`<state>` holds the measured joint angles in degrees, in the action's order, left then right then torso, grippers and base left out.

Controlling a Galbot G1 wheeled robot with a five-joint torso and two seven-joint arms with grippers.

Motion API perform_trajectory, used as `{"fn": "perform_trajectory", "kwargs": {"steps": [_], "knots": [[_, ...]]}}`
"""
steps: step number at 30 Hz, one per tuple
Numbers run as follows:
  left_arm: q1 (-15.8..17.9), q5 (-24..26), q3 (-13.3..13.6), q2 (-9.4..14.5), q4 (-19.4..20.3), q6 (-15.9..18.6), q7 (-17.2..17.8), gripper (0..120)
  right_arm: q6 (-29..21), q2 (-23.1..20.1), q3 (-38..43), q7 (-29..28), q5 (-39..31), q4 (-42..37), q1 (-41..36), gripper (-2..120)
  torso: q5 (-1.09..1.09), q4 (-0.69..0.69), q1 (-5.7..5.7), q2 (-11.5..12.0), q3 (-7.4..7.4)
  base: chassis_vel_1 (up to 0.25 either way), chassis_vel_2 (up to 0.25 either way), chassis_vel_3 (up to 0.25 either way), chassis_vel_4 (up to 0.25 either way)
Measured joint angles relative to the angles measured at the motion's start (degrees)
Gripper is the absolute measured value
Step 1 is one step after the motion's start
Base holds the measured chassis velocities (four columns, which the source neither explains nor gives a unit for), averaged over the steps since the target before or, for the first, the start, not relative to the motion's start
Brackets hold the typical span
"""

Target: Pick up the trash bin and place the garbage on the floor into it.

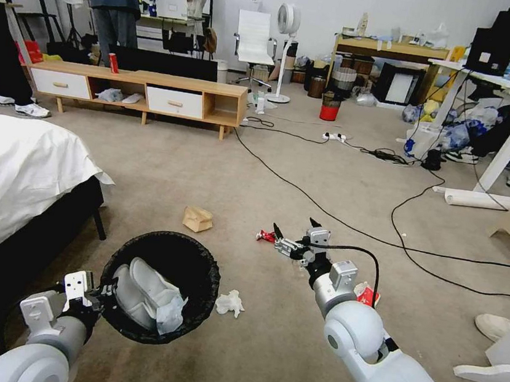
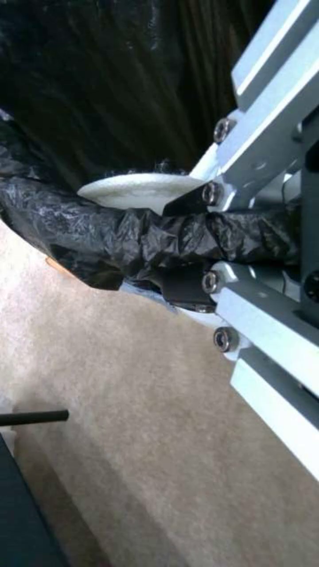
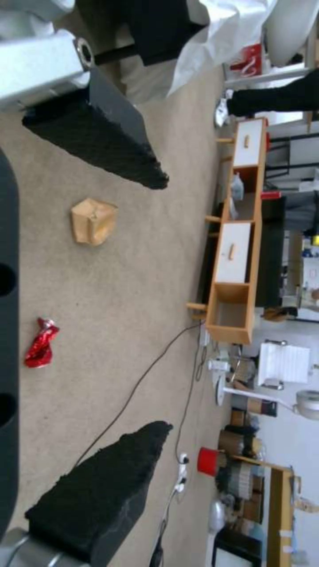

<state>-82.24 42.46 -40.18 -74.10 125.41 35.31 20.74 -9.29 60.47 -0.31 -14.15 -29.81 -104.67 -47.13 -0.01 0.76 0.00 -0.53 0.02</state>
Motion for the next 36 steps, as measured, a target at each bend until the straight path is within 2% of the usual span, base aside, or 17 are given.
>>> {"fn": "perform_trajectory", "kwargs": {"steps": [13, 28, 30, 32, 33, 35, 36], "knots": [[0.01, -0.04, 0.13, -0.29, 0.00, 0.00, 0.03, 3, 2.04, 0.10, -0.27, 0.80, 0.04, 0.30, -0.31, 100, 0.02, 0.00, 0.01, 0.01, 0.03, -0.194, 0.190, 0.205, -0.204], [-0.10, -0.04, 0.11, -0.33, 0.08, 0.00, 0.04, 3, 1.72, -0.13, -0.25, 1.26, 0.00, 0.08, -0.61, 100, 0.00, -0.01, 0.00, 0.00, 0.00, 0.000, -0.010, -0.001, 0.007], [-0.11, -0.03, 0.11, -0.34, 0.08, 0.00, 0.04, 3, -0.23, -0.70, 0.09, 1.75, -0.44, -0.65, -1.09, 100, 0.02, -0.02, 0.00, 0.00, 0.00, 0.000, 0.000, 0.000, 0.000], [-0.15, -0.02, 0.11, -0.35, 0.04, 0.00, 0.04, 3, -7.41, -2.65, 0.98, 3.10, -2.15, -2.77, -2.26, 100, 0.00, 0.00, 0.00, 0.00, 0.00, 0.000, 0.000, 0.000, 0.000], [-0.15, -0.02, 0.11, -0.35, 0.04, 0.00, 0.04, 3, -7.41, -2.65, 0.98, 3.10, -2.15, -2.77, -2.26, 100, 0.00, 0.00, 0.00, 0.00, 0.00, 0.000, 0.000, 0.000, 0.000], [-0.13, -0.01, 0.11, -0.35, -0.22, 0.00, 0.04, 3, -18.64, -4.57, 2.23, 5.95, -4.18, -5.41, -2.92, 100, 0.00, 0.02, 0.00, 0.00, 0.00, 0.000, 0.000, 0.000, 0.000], [-0.13, -0.01, 0.11, -0.35, -0.22, 0.00, 0.04, 3, -18.64, -4.57, 2.23, 5.95, -4.18, -5.41, -2.92, 100, 0.00, 0.02, 0.00, 0.00, 0.00, 0.000, 0.000, 0.000, 0.000]]}}
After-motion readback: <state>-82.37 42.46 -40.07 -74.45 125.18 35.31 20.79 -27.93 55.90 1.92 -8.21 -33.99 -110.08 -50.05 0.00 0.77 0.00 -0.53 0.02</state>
